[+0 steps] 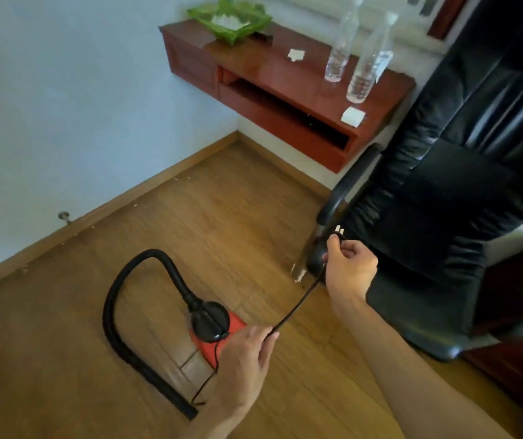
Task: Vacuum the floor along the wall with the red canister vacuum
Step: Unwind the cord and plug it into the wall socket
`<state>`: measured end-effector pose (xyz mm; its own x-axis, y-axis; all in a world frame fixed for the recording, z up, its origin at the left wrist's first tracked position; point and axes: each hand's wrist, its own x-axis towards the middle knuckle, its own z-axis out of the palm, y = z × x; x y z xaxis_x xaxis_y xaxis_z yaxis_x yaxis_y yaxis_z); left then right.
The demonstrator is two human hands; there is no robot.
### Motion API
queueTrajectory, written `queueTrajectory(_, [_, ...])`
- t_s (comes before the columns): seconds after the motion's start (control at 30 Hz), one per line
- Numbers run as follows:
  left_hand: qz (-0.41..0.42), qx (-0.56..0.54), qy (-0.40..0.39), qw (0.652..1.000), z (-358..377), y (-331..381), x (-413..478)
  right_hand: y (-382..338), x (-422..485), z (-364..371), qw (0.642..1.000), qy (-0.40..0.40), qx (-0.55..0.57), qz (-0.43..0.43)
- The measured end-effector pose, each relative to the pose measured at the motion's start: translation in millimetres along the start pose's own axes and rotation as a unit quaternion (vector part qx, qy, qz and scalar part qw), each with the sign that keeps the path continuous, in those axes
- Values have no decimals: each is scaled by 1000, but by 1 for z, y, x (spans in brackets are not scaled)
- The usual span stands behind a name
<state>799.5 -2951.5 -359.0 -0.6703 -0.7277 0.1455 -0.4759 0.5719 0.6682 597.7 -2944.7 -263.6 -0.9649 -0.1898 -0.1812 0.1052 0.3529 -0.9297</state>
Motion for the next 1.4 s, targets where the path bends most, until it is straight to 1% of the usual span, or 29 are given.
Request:
queueTrajectory(0.13, [43,-37,-18,998,18,68,6,-27,18,-78,998,51,28,-16])
queueTrajectory(0.2, [61,-58,-9,996,30,109,6,-38,28,-119,996,74,37,-29])
queueTrajectory(0.33, [76,-98,-11,992,58,197,-2,-52,49,-203,991,117,46,-50])
queueTrajectory(0.57, [99,-141,-46,984,118,334,-17,-65,88,-355,978,193,57,-60])
queueTrajectory(0.8, [119,-192,-87,970,169,450,-31,-68,125,-478,964,251,42,-74])
queueTrajectory(0.93, [136,-203,-105,964,189,500,-41,-72,136,-529,957,272,51,-91])
queueTrajectory(1.13, [173,-211,-104,956,203,558,-45,-88,143,-589,944,304,43,-125])
queueTrajectory(1.27, [189,-215,-101,953,208,588,-37,-104,148,-614,937,318,34,-143])
queueTrajectory(1.4, [198,-232,-106,946,214,621,-11,-119,163,-626,931,328,27,-155])
